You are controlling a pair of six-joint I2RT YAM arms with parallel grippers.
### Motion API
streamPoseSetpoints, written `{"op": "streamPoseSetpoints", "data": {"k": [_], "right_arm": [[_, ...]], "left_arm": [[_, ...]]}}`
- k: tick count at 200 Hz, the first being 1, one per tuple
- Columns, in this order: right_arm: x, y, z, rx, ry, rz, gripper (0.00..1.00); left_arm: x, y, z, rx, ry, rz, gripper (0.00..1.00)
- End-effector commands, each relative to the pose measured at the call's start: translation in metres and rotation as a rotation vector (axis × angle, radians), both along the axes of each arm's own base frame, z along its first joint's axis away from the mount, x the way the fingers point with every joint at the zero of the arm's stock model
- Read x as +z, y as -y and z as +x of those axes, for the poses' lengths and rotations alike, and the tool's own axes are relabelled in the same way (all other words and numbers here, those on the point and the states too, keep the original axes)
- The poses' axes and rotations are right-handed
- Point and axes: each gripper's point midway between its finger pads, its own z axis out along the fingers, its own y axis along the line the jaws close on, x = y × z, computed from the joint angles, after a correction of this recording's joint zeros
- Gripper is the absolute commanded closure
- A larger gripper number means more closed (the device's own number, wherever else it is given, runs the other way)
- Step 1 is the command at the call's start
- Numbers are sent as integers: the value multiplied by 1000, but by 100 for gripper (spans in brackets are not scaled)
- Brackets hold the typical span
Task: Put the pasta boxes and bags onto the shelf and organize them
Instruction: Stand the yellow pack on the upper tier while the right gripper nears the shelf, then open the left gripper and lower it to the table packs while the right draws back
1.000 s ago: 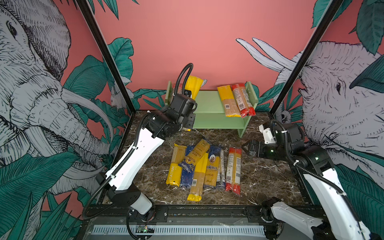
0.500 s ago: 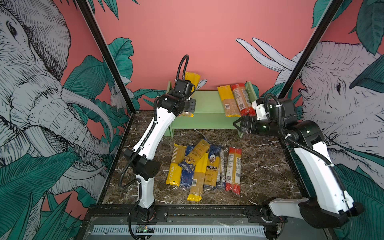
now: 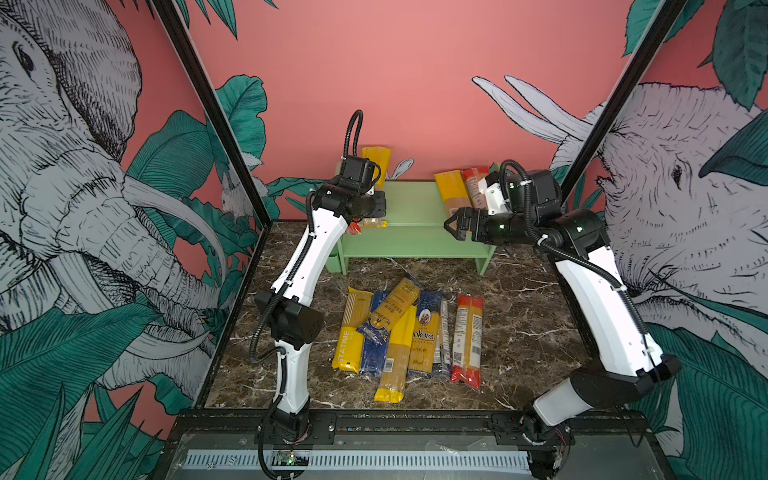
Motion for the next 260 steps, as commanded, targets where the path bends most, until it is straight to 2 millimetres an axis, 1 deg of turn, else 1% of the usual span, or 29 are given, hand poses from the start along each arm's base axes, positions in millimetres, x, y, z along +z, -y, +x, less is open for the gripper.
{"op": "streamPoseSetpoints", "data": {"k": [1,37,53,83,98,105,113,127,151,158,176,211,245,260], "right_arm": [[8,2,-2,-2,22,-19,1],[8,3,-3,-11,20,-25,1],[5,5,-2,-20,15,-34,1],[4,9,-5,-34,13,-37,1],[2,11,-8,-45,10,-36,1],[3,13,-10,-50,12,-31,1],[2,14,-12,-56,11,-27,1],[0,15,-16,-63,6,-19,1],[-2,19,-24,-77,7,-21,1],[-3,21,-25,-86,7,-25,1],[-5,26,-31,-102,6,-34,1],[-7,34,-41,-129,7,-60,1],[-13,39,-51,-146,2,-79,1],[-17,41,-56,-154,-4,-84,1]], "left_arm": [[67,10,5,-5,183,-158,100],[61,11,6,-2,167,-162,100],[59,12,6,-4,164,-161,95],[51,12,4,-6,140,-155,92],[46,10,2,-2,130,-145,88],[46,9,1,-1,128,-143,83],[46,8,0,-2,129,-145,74],[45,8,-3,-5,125,-145,67],[42,6,-6,-6,117,-144,48],[42,6,-8,-6,113,-146,45],[42,6,-11,-13,109,-151,43],[48,5,-19,-28,116,-164,40],[58,1,-33,-42,134,-181,36],[63,-1,-40,-46,140,-186,35]]}}
